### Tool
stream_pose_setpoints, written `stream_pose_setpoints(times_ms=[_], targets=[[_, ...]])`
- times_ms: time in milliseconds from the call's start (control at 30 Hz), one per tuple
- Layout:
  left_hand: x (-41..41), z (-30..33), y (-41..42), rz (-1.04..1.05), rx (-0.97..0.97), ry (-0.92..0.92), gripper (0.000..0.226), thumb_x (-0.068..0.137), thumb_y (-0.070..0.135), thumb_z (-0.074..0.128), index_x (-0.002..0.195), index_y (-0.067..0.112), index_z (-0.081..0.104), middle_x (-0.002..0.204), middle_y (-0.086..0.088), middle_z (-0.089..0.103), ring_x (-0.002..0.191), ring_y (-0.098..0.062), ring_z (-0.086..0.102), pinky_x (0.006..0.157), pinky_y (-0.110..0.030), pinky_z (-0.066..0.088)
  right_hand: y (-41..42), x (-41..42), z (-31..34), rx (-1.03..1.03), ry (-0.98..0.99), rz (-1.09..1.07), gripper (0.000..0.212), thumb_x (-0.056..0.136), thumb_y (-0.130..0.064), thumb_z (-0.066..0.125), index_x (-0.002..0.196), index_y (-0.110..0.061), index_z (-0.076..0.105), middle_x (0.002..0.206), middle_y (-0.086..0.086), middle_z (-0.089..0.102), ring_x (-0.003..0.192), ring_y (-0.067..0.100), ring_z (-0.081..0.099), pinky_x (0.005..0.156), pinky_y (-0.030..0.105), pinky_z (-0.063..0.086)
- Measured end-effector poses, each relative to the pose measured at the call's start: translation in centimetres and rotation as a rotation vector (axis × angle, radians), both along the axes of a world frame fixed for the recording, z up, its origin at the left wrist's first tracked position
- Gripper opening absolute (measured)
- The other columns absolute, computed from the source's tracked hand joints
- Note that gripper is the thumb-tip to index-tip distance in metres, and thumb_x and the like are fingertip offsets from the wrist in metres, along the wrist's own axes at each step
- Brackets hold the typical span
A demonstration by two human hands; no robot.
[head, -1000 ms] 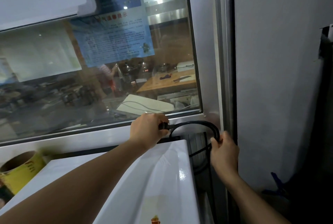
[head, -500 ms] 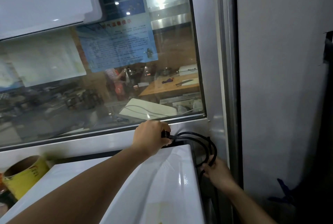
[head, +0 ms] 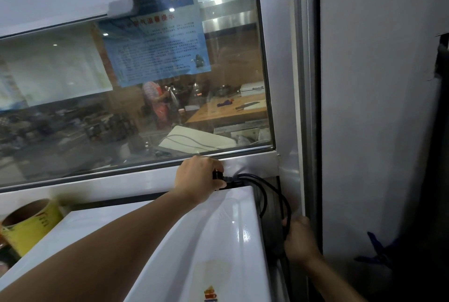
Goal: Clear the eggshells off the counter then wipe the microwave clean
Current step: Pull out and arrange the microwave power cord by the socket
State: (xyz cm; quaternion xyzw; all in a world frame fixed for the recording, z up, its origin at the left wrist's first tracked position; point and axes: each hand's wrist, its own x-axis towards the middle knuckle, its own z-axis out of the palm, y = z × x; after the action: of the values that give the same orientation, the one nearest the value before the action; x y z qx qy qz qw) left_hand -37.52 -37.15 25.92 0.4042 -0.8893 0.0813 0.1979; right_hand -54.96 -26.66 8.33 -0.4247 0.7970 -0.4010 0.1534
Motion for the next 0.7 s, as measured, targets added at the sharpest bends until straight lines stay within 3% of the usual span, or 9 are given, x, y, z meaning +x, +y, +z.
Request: stream_pose_setpoints(times_ms=[100, 167, 267, 367, 467, 533, 600, 667, 700], targets=[[-0.2, -0.1, 0.0, 0.001, -0.015, 0.008, 0.021, 0.075, 0.040, 0.069, 0.094, 0.033, 0.068, 0.090, 0.006, 0.067, 0.086, -0.020, 0.058, 0.062, -0.025, 0.032, 0.2, 0.8, 0.6, 0.177, 0.099, -0.055, 0.028, 0.083, 0.003, 0.043, 0.107, 0.003, 0.059, 0.115, 0.018, 0.061, 0.107, 0.030, 0.059, 0.086, 0.029, 0.045], [-0.2, -0.2, 0.1, 0.005, -0.022, 0.013, 0.020, 0.075, 0.040, 0.069, 0.094, 0.032, 0.068, 0.088, 0.006, 0.067, 0.084, -0.020, 0.058, 0.061, -0.025, 0.032, 0.1, 1.1, 1.2, 0.175, 0.020, -0.102, 0.018, 0.085, 0.001, 0.044, 0.092, 0.001, 0.060, 0.108, 0.018, 0.063, 0.100, 0.030, 0.061, 0.074, 0.028, 0.045], [-0.2, -0.1, 0.1, 0.015, -0.047, 0.012, 0.020, 0.076, 0.040, 0.069, 0.094, 0.032, 0.068, 0.088, 0.007, 0.066, 0.083, -0.019, 0.057, 0.060, -0.025, 0.030, -0.8, 0.4, 1.6, 0.034, -0.186, -0.139, 0.015, 0.084, 0.002, 0.049, 0.074, -0.005, 0.057, 0.094, 0.018, 0.066, 0.090, 0.030, 0.062, 0.068, 0.024, 0.044], [-0.3, 0.2, -0.1, 0.025, -0.061, 0.032, 0.018, 0.076, 0.038, 0.067, 0.092, 0.029, 0.069, 0.086, 0.005, 0.067, 0.081, -0.021, 0.058, 0.060, -0.027, 0.035, -2.4, 0.2, 1.2, -0.135, -0.590, -0.041, 0.014, 0.083, 0.011, 0.047, 0.092, 0.007, 0.058, 0.098, 0.021, 0.064, 0.095, 0.032, 0.061, 0.092, 0.040, 0.049], [-0.1, 0.4, -0.5, 0.030, -0.053, 0.041, 0.017, 0.075, 0.034, 0.067, 0.090, 0.026, 0.070, 0.083, 0.003, 0.067, 0.081, -0.022, 0.059, 0.064, -0.028, 0.041, -3.2, 0.6, 0.3, -0.238, -0.855, -0.039, 0.026, 0.088, 0.017, 0.031, 0.075, -0.002, 0.042, 0.083, 0.016, 0.051, 0.077, 0.023, 0.050, 0.078, 0.031, 0.044], [0.1, 0.1, -0.5, 0.035, -0.041, 0.006, 0.018, 0.075, 0.035, 0.068, 0.091, 0.027, 0.069, 0.083, 0.003, 0.066, 0.082, -0.022, 0.059, 0.062, -0.027, 0.040, -3.2, 0.6, -0.9, -0.179, -0.804, -0.035, 0.031, 0.092, 0.013, 0.026, 0.071, -0.005, 0.039, 0.074, 0.010, 0.041, 0.066, 0.017, 0.039, 0.062, 0.021, 0.032], [0.3, -0.3, -0.5, 0.044, -0.029, -0.008, 0.019, 0.074, 0.036, 0.069, 0.090, 0.027, 0.068, 0.083, 0.004, 0.066, 0.081, -0.022, 0.058, 0.061, -0.027, 0.036, -3.1, 0.7, -1.5, -0.129, -0.711, -0.011, 0.026, 0.092, 0.015, 0.028, 0.081, 0.002, 0.047, 0.077, 0.010, 0.045, 0.071, 0.019, 0.041, 0.057, 0.015, 0.034], [0.5, -0.6, -0.5, 0.055, -0.020, 0.000, 0.018, 0.074, 0.036, 0.069, 0.088, 0.026, 0.067, 0.082, 0.005, 0.065, 0.080, -0.022, 0.057, 0.060, -0.027, 0.034, -3.3, 0.6, -1.9, -0.169, -0.719, -0.056, 0.024, 0.087, 0.024, 0.027, 0.096, 0.017, 0.048, 0.094, 0.026, 0.052, 0.080, 0.027, 0.045, 0.061, 0.010, 0.041], [0.6, -0.7, -0.5, 0.058, -0.020, 0.004, 0.017, 0.074, 0.036, 0.069, 0.087, 0.025, 0.067, 0.081, 0.005, 0.064, 0.079, -0.022, 0.057, 0.059, -0.027, 0.033, -3.4, 0.6, -2.0, -0.197, -0.758, -0.054, 0.026, 0.086, 0.025, 0.027, 0.104, 0.021, 0.044, 0.104, 0.034, 0.051, 0.086, 0.032, 0.048, 0.070, 0.015, 0.046]])
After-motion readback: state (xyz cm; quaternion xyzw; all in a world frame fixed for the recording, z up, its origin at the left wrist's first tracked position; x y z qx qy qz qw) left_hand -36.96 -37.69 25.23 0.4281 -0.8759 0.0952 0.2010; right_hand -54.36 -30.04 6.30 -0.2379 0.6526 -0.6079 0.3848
